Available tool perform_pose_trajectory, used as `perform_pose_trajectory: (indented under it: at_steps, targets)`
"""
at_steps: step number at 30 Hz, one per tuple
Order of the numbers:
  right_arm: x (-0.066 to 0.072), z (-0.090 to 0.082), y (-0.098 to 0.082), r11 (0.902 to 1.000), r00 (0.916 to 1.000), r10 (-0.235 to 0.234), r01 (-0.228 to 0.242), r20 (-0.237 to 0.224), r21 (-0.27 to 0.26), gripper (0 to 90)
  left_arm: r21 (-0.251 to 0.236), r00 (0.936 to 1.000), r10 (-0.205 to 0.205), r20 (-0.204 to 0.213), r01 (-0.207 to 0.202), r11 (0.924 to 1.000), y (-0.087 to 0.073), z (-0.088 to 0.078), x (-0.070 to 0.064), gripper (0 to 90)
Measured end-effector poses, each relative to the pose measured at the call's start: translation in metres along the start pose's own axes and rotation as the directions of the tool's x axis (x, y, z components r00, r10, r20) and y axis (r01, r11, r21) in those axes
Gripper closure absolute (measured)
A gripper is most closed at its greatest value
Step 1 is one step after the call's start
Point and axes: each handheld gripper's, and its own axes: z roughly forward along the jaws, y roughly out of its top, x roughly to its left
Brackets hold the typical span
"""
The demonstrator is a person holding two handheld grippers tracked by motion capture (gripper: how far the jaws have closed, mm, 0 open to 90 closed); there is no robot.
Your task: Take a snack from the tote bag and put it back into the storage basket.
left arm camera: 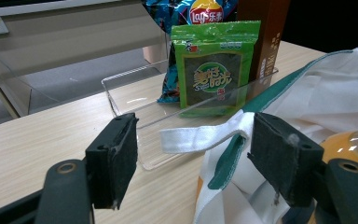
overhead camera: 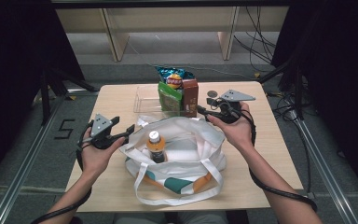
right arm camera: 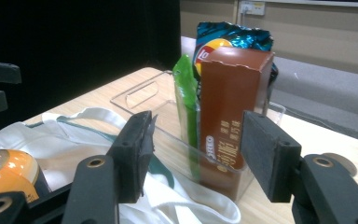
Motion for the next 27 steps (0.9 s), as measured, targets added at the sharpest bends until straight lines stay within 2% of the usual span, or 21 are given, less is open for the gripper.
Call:
perform_pose_trajectory:
  at_steps: [1,2,5,6,9,11,13,14,15,16,21,25,27]
  targets:
    - [-0.001,0.0,0.0,1.0,1.0,-0.005,0.005,-0.008,-0.003,45.0,-0.001,1.0,-0.001,0.001,0.001,1.0,0.0,0.0,0.0,31.3]
    - [-0.001,-0.001,-0.001,0.9998,0.9999,-0.003,0.003,0.015,-0.019,45.0,-0.003,1.0,-0.005,0.002,0.005,1.0,0.0,0.0,0.0,31.3]
    - [-0.002,-0.005,0.001,0.9998,0.9998,0.018,-0.018,0.01,-0.005,45.0,-0.003,1.0,0.001,0.002,-0.001,1.0,0.0,-0.001,0.0,31.3]
    - [-0.003,-0.006,0.001,0.9996,0.9996,0.014,-0.013,0.024,-0.023,45.0,-0.004,1.0,0.001,0.002,-0.001,1.0,0.0,-0.001,0.0,31.3]
    - [-0.005,-0.008,0.003,0.9995,0.9998,0.002,-0.002,0.02,-0.032,45.1,-0.005,1.0,0.004,0.001,-0.004,1.0,0.001,-0.001,-0.001,31.3]
    - [-0.004,-0.01,0.003,0.9993,0.9995,0.017,-0.016,0.026,-0.035,45.0,-0.004,1.0,0.006,0.001,-0.006,1.0,0.001,-0.001,-0.001,31.3]
    - [-0.005,-0.011,0.001,0.9994,0.9996,0.026,-0.025,0.016,-0.023,45.0,-0.005,1.0,0.007,0.002,-0.007,1.0,0.001,0.001,-0.001,31.3]
    - [-0.008,-0.012,0.0,0.9995,0.9996,0.013,-0.012,0.026,-0.031,45.0,-0.006,1.0,0.009,0.004,-0.009,0.9999,0.001,0.001,-0.001,31.3]
    - [-0.007,-0.012,0.0,0.9991,0.9991,0.035,-0.034,0.022,-0.023,45.0,-0.006,1.0,0.008,0.005,-0.008,1.0,0.001,0.001,-0.002,31.3]
    - [-0.009,-0.014,0.0,0.9997,0.9996,0.018,-0.018,0.023,-0.019,45.0,-0.006,0.9999,0.007,0.008,-0.007,1.0,0.002,0.001,-0.002,31.3]
    - [-0.012,-0.021,-0.002,0.9988,0.9982,0.043,-0.041,0.043,-0.027,45.0,-0.031,0.9992,-0.016,0.036,0.017,0.9994,0.005,-0.001,-0.003,31.3]
    - [-0.015,-0.026,-0.009,0.9986,0.9976,0.041,-0.039,0.056,-0.035,45.0,-0.029,0.9994,-0.014,0.031,0.015,0.9995,0.006,-0.003,-0.004,31.3]
    - [-0.017,-0.028,-0.011,0.9986,0.9975,0.051,-0.05,0.049,-0.015,45.0,-0.031,0.9995,-0.014,0.027,0.015,0.9994,0.007,-0.004,-0.005,31.3]
